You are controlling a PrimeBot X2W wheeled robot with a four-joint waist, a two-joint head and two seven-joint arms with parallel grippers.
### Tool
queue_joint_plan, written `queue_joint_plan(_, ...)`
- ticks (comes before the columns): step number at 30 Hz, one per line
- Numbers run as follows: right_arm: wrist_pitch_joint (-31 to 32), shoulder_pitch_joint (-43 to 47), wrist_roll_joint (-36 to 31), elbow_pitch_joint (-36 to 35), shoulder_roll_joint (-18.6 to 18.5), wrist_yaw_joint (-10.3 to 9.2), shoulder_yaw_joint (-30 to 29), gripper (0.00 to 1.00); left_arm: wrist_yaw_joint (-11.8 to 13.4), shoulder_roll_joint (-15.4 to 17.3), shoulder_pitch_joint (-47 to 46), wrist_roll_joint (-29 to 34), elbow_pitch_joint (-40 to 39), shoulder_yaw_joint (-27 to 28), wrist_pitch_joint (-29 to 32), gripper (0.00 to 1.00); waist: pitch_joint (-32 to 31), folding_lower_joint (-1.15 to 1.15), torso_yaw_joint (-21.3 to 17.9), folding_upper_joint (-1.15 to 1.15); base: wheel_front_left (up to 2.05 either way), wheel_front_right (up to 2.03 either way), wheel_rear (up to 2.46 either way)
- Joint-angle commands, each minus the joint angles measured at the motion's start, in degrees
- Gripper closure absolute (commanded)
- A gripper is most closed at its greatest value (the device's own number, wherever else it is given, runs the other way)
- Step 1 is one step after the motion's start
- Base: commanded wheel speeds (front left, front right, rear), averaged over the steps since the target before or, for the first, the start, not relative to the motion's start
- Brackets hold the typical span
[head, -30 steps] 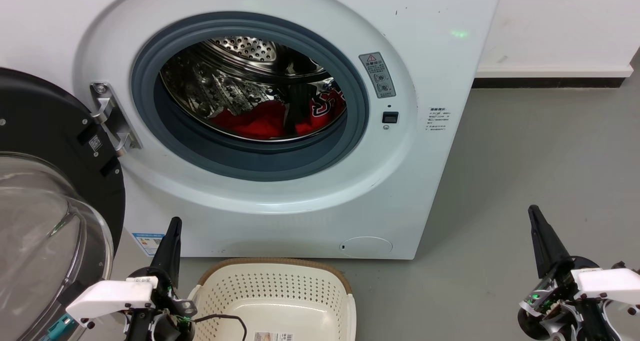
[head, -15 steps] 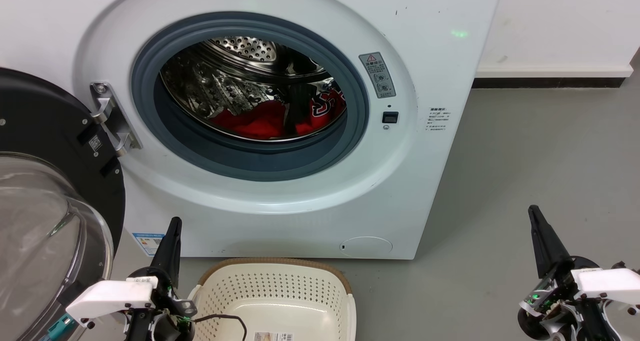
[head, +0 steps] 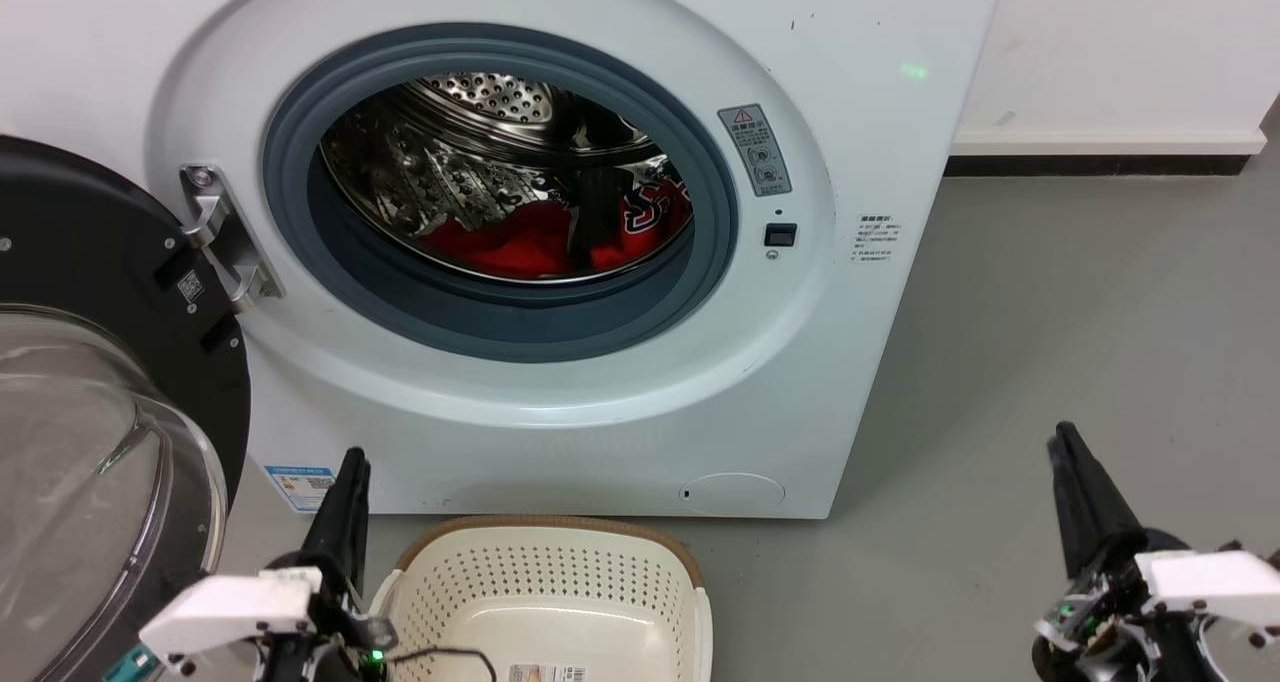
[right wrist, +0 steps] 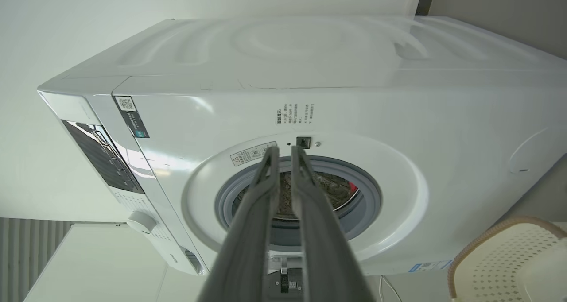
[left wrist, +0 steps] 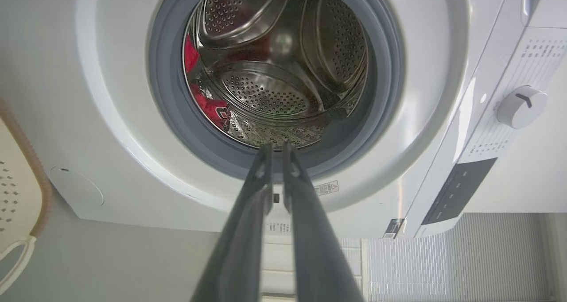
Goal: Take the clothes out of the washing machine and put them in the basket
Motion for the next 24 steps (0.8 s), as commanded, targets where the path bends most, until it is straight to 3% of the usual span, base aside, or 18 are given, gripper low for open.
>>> queue_joint_plan(1,-0.03,0.47,-0.01,0.56,0.1,0.0,0.04,0.0,0.0,-0.05,0.53,0.01,0.55,-0.09,-0.07,0.0,0.01,0.0,0.0,0.0,0.0,0.0,0.0)
queue_joint_plan(15,-4.15,1.8,-4.12,-0.51,0.1,0.0,0.51,0.0,0.0,-0.07,2.18,3.64,-0.36,0.12,-4.19,0.0,0.09,0.0,-0.08,0.0,0.0,0.0,0.0)
queue_joint_plan(24,-6.41,1.99,-15.62,-1.36,0.07,0.0,-1.45,0.0,0.02,-0.06,2.65,9.68,0.35,2.74,-6.42,0.0,0.12,0.0,-0.14,0.0,0.0,0.0,0.0)
